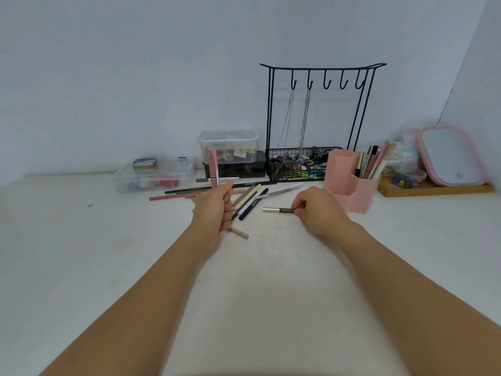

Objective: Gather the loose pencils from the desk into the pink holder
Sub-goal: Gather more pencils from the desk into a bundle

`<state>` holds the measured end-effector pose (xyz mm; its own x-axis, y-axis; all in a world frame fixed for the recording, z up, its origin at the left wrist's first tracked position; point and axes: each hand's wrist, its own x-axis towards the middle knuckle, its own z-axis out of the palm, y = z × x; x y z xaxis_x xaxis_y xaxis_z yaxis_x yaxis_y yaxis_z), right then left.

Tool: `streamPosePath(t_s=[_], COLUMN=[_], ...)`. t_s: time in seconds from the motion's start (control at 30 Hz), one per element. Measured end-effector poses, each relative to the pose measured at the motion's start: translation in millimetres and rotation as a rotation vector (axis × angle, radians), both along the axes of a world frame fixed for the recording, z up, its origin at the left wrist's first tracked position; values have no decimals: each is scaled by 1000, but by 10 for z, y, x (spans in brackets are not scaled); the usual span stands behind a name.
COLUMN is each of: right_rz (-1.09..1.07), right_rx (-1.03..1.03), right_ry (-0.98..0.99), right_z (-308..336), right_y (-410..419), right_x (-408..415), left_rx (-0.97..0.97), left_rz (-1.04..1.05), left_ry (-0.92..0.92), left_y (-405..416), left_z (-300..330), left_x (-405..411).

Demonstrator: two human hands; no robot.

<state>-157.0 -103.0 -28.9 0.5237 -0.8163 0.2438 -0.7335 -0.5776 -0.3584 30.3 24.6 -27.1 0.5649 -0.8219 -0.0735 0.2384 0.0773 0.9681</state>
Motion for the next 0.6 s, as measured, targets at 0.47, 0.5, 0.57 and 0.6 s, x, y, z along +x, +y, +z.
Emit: streamPosePath(t_s=[0.47, 0.5, 0.57, 0.6], right_rz=[348, 346, 319, 297], right_rx=[844, 861, 822, 761], right_ry=[-1085, -1112, -1089, -1037], right_z=[266, 283, 322, 344], right_y=[690, 726, 761, 770], right_x=[377, 438, 576, 643], left_rx=[-97, -106, -121, -127], left_rz=[-153, -167, -157, -136], left_ry=[-90, -73, -46, -30], left_y=[0, 6, 3, 1], left_z=[-25, -16, -16, -15], left_x=[-161, -151, -112, -98])
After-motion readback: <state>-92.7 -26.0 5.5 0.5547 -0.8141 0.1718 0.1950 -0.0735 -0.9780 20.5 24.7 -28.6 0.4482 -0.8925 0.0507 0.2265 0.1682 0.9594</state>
